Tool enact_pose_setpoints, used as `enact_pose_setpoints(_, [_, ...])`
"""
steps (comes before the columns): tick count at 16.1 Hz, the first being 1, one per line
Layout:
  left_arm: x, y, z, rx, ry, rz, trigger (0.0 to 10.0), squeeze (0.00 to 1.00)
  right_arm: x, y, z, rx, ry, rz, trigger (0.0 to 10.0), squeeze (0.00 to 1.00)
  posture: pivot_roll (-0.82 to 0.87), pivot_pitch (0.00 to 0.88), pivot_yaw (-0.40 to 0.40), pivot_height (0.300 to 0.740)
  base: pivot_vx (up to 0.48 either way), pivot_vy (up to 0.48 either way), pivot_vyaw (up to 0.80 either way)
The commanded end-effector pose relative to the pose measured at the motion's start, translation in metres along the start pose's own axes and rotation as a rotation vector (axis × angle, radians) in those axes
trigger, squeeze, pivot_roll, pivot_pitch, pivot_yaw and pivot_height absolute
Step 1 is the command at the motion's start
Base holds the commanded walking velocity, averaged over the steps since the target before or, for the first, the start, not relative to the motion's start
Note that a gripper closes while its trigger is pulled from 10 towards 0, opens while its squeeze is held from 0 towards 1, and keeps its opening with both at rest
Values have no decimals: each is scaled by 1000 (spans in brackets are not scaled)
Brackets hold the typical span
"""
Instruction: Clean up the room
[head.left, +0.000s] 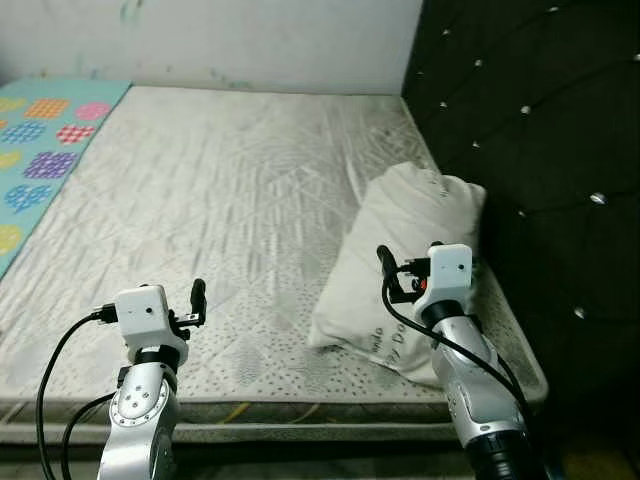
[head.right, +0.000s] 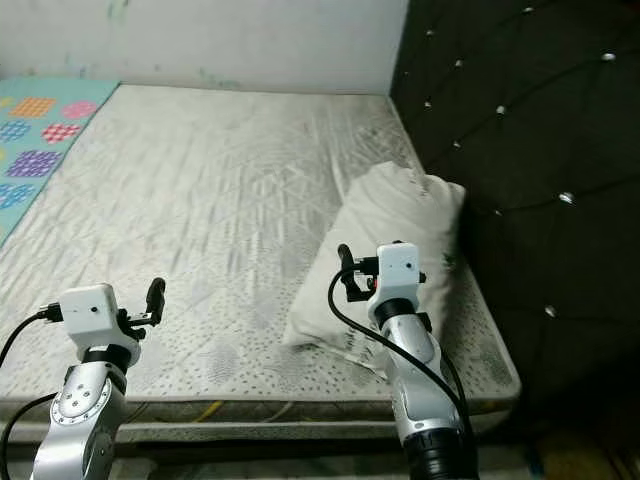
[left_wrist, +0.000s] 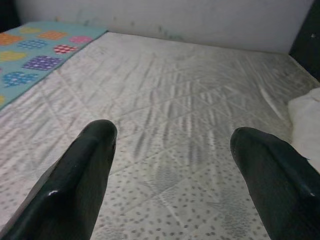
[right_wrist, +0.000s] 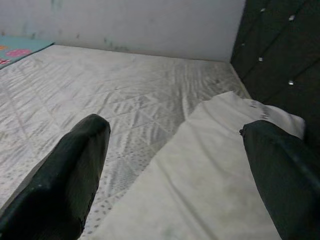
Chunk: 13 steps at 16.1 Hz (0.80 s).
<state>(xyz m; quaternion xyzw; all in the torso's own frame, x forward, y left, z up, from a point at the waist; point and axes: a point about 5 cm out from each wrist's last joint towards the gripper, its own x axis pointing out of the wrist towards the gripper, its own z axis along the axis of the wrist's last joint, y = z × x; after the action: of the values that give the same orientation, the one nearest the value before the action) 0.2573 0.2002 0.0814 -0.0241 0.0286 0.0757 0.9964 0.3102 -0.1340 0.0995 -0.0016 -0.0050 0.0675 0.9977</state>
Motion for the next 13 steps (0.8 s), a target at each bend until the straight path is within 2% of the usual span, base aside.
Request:
enact_pose_setpoints(1, [0,1,3,1,-6,0,10000,0,-1,-3,-1,2,12,-12,10000,0,-79,52,-21,740,0,0,0])
enact_pose_setpoints(8, [1,3,5,33,-24,35,10000,0,1,-5,-2,-5,16,-8,10000,0,-80,52,-27,740,0,0,-678])
enact_pose_setpoints(13, [2,5,9,28,-38,24,10000,0,3,-2,-2,-9,18,0,10000,0,-76,50,-30,740,0,0,0])
